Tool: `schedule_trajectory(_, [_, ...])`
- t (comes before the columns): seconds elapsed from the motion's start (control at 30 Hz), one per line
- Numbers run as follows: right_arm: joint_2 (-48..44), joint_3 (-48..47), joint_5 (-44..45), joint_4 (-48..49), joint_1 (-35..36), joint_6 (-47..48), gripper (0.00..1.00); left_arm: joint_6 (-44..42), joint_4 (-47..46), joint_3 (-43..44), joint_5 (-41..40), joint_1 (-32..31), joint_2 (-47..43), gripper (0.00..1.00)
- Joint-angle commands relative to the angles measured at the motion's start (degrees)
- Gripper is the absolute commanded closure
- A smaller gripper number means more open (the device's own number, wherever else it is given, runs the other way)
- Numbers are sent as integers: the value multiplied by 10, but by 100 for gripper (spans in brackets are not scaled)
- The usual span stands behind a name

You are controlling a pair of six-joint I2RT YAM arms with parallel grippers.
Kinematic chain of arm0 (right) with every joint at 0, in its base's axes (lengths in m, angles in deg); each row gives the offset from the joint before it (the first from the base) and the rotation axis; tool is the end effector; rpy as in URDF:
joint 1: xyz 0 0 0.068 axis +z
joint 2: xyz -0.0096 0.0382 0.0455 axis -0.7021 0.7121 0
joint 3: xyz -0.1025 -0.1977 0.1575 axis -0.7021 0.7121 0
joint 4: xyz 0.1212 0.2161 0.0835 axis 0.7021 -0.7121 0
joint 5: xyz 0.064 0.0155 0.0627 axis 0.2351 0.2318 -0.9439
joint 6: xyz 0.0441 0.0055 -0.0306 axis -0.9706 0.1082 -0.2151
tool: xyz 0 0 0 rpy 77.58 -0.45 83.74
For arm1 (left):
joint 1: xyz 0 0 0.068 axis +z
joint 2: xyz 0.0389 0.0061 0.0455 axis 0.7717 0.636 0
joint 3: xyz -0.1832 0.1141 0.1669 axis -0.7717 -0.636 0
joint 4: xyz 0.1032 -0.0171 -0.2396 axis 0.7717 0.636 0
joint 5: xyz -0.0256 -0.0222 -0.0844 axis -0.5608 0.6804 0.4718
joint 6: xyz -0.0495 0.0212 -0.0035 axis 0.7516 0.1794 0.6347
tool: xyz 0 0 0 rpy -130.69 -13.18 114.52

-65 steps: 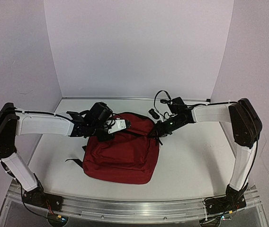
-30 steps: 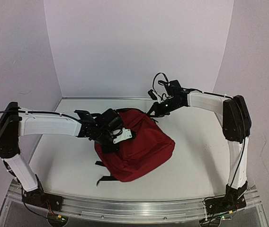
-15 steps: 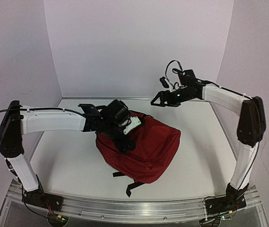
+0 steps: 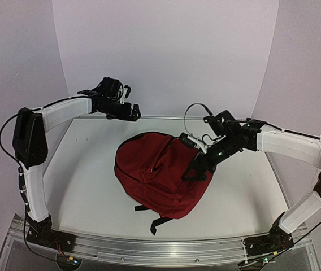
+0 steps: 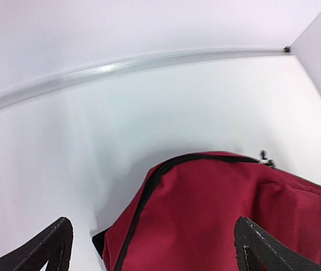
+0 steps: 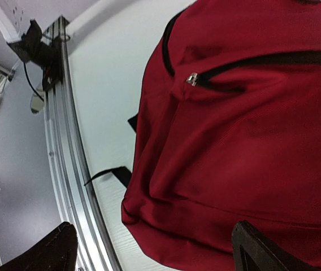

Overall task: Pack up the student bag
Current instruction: Adjust the student bag at the center of the board.

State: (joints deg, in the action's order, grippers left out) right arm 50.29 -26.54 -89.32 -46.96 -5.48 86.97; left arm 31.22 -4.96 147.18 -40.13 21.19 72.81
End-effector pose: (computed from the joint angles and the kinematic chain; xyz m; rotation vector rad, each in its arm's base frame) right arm 0.2342 0.2200 0.2784 -1.3259 2.0816 1.0701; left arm 0.3968 -0.2255 0.3010 0.4045 2.2495 -0.4467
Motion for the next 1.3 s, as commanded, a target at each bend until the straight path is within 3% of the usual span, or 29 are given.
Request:
schedule_trajectory(0.0, [28, 4, 52, -33, 26, 59, 8, 33, 69, 117, 53, 24, 109, 0])
schedule_trajectory(0.1, [50, 5, 96, -35, 46, 71, 9, 26, 96, 170, 63, 30, 172, 2])
schedule_trajectory(0.23, [82, 0, 151, -36, 49, 76, 11, 24, 98, 144, 108, 30, 184, 16])
schedule_trajectory(0.37, [123, -17, 232, -26, 44, 71, 12, 55, 51, 43, 131, 28, 145, 29])
schedule_trajectory(0.5, [172, -63, 262, -25, -3, 66, 12, 84, -4, -83, 118, 3, 76, 41])
schedule_trajectory(0.67, [244, -178, 300, -26, -70, 82, 12, 105, -27, -195, 68, -68, -13, 58])
schedule_trajectory(0.83, [355, -340, 325, -25, -80, 85, 12, 157, -47, -301, 38, -145, -106, 65])
schedule_trajectory(0.97, [428, -501, 296, -27, -80, 47, 11, 169, -63, -351, 61, -198, -168, 63])
schedule_trajectory(1.07, [431, -569, 297, -29, -84, 33, 8, 172, -84, -383, 82, -204, -217, 56])
schedule_trajectory(1.17, [383, -574, 282, -28, -104, 20, 5, 172, -83, -383, 55, -192, -264, 42])
schedule_trajectory(1.27, [318, -502, 241, -26, -121, 0, 3, 180, -80, -363, 32, -154, -292, 28])
